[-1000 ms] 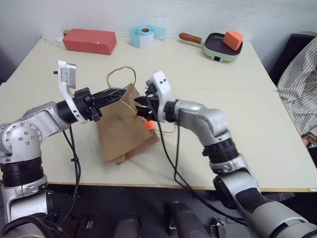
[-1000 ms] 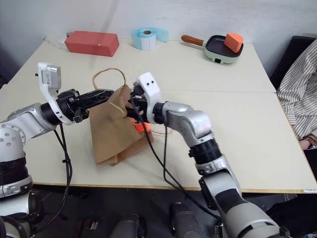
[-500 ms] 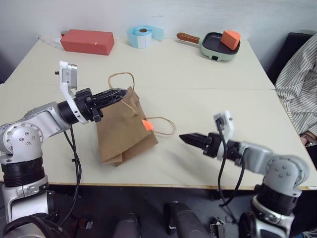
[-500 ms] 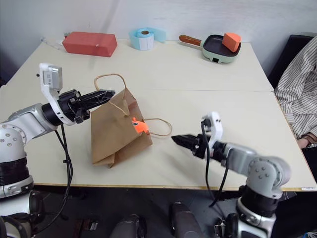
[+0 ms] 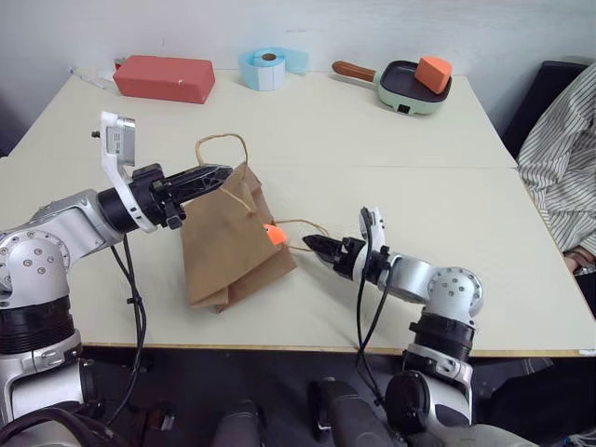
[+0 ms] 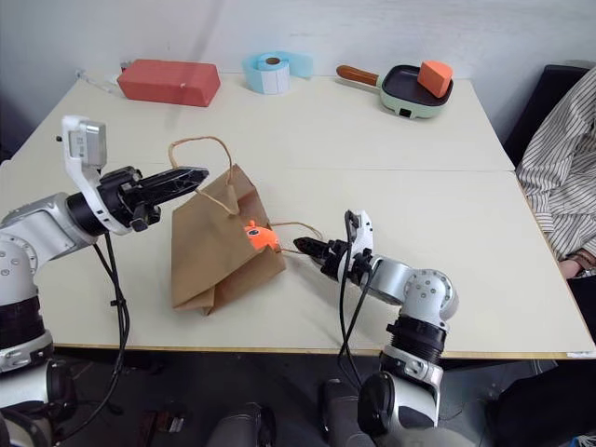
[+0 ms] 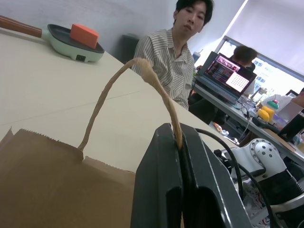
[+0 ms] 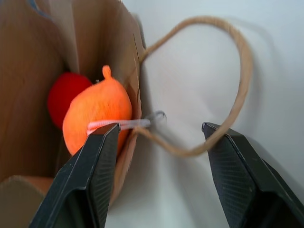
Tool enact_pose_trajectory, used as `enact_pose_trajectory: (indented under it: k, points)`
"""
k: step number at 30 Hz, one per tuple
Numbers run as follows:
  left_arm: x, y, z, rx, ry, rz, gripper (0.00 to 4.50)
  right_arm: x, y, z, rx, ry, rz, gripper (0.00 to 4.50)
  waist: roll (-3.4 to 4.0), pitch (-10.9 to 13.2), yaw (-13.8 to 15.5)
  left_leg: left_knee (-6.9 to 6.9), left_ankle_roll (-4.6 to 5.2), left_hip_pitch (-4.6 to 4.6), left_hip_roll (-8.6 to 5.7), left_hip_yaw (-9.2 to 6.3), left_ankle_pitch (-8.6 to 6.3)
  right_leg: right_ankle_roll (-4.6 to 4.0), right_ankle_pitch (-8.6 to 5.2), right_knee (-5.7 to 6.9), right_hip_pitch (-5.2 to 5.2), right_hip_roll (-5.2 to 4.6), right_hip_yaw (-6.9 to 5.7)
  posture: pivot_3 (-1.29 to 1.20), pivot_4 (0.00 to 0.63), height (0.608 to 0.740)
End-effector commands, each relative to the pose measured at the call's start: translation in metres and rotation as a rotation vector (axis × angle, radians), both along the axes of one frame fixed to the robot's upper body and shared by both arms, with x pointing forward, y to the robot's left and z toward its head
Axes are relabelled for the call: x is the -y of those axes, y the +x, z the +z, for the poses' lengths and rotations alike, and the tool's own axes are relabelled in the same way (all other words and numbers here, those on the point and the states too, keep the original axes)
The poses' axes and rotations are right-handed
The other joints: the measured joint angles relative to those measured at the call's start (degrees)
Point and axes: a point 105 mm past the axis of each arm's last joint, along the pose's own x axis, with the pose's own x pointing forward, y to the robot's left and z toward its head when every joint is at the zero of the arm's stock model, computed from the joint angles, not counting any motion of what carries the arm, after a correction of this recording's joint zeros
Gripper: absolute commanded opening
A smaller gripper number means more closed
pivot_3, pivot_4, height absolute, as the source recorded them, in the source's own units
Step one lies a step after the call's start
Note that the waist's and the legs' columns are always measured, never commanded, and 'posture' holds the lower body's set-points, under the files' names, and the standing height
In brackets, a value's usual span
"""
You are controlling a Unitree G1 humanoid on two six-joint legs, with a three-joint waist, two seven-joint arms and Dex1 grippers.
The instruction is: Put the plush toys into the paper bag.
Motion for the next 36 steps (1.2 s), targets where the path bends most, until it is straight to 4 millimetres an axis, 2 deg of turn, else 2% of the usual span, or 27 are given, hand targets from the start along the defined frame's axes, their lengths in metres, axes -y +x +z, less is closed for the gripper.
enact_pose_trajectory:
  k: [1, 4, 8, 11, 14, 17, 19, 21, 24, 28, 32, 36]
  points:
    - [-0.002, -0.007, 0.009, 0.048, 0.003, 0.003, 0.0, 0.002, 0.012, 0.0, 0.001, 0.022, -0.071, 2.23, 0.0, 0.0, 0.03, 0.0, 0.0, -0.01, 0.0, 0.0, 0.0, 0.0, 0.0, -0.01, 0.0, 0.0, 0.0, 0.0, 0.15, 0.74]
    - [-0.003, -0.007, 0.01, 0.05, 0.002, 0.008, 0.0, 0.005, 0.012, 0.011, 0.069, 0.024, -0.062, 1.19, -0.03, -0.02, -0.07, 0.0, 0.0, -0.05, 0.01, -0.01, 0.0, 0.0, 0.0, -0.01, -0.02, 0.0, -0.01, 0.0, 0.15, 0.74]
    - [-0.003, -0.005, 0.009, 0.049, -0.002, 0.013, 0.0, 0.01, 0.008, 0.033, 0.207, 0.023, -0.039, 0.02, -0.03, -0.02, 0.09, 0.0, 0.0, -0.04, 0.01, -0.01, 0.0, 0.0, 0.0, 0.01, -0.01, 0.0, -0.02, 0.0, 0.15, 0.74]
    - [0.001, -0.004, 0.01, 0.052, -0.009, 0.009, 0.0, 0.012, -0.001, 0.059, 0.357, 0.028, 0.006, 0.02, -0.03, -0.01, 0.21, 0.0, 0.01, -0.14, 0.0, -0.04, 0.0, 0.0, 0.0, -0.04, -0.06, 0.0, -0.04, 0.0, 0.15, 0.74]
    - [0.005, 0.0, 0.016, 0.073, -0.035, 0.003, 0.0, 0.024, -0.014, 0.1, 0.532, 0.071, 0.039, 0.02, -0.02, -0.01, 0.23, 0.0, 0.01, -0.21, 0.0, -0.04, 0.0, 0.0, 0.0, -0.04, -0.14, 0.0, -0.03, 0.0, 0.15, 0.74]
    - [0.009, 0.004, 0.042, 0.126, -0.121, -0.004, 0.0, 0.047, -0.031, 0.157, 0.748, 0.103, 0.038, 0.02, -0.01, 0.0, 0.33, 0.04, 0.02, -0.26, 0.01, -0.05, 0.0, 0.01, 0.0, 0.0, -0.18, 0.0, -0.04, 0.0, 0.15, 0.74]
    - [0.011, 0.006, 0.057, 0.166, -0.159, -0.001, 0.0, 0.057, -0.044, 0.185, 0.869, 0.058, 0.048, 0.02, 0.0, 0.01, 0.53, 0.08, 0.04, -0.33, -0.02, -0.05, 0.01, 0.01, 0.0, 0.0, -0.22, -0.03, -0.06, 0.0, 0.15, 0.74]
    - [0.013, 0.009, 0.068, 0.193, -0.185, -0.001, 0.0, 0.061, -0.053, 0.201, 0.959, -0.042, 0.054, 0.02, -0.01, 0.0, 0.42, 0.0, 0.04, -0.31, 0.01, -0.06, 0.01, 0.01, 0.0, -0.06, -0.21, -0.01, -0.07, 0.0, 0.15, 0.74]
    - [0.024, 0.013, 0.07, 0.214, -0.184, -0.019, 0.0, 0.06, -0.059, 0.201, 1.023, -0.24, 0.072, 0.02, 0.03, 0.02, 0.39, -0.03, 0.04, -0.33, 0.0, -0.05, 0.01, 0.01, 0.0, -0.1, -0.21, 0.01, -0.06, 0.0, 0.15, 0.74]
    - [0.044, 0.028, 0.048, 0.205, -0.122, -0.009, 0.0, 0.053, -0.054, 0.171, 1.017, -0.463, 0.084, 0.02, 0.0, 0.01, 0.43, -0.01, 0.04, -0.28, 0.01, -0.03, 0.01, 0.01, 0.01, -0.09, -0.16, 0.02, -0.02, 0.0, 0.15, 0.74]
    - [0.054, 0.037, 0.017, 0.17, -0.034, -0.007, 0.0, 0.046, -0.048, 0.148, 1.038, -0.558, 0.059, 0.02, 0.01, 0.01, 0.31, 0.04, 0.05, -0.28, -0.01, 0.06, 0.02, 0.03, 0.01, -0.03, -0.2, 0.02, 0.06, 0.0, 0.15, 0.74]
    - [0.046, 0.036, 0.008, 0.165, -0.008, -0.001, 0.0, 0.039, -0.05, 0.152, 1.122, -0.576, 0.035, 0.02, 0.0, 0.01, 0.25, 0.03, 0.03, -0.32, 0.02, 0.09, 0.04, 0.02, 0.01, 0.06, -0.33, 0.03, 0.1, 0.0, 0.15, 0.74]
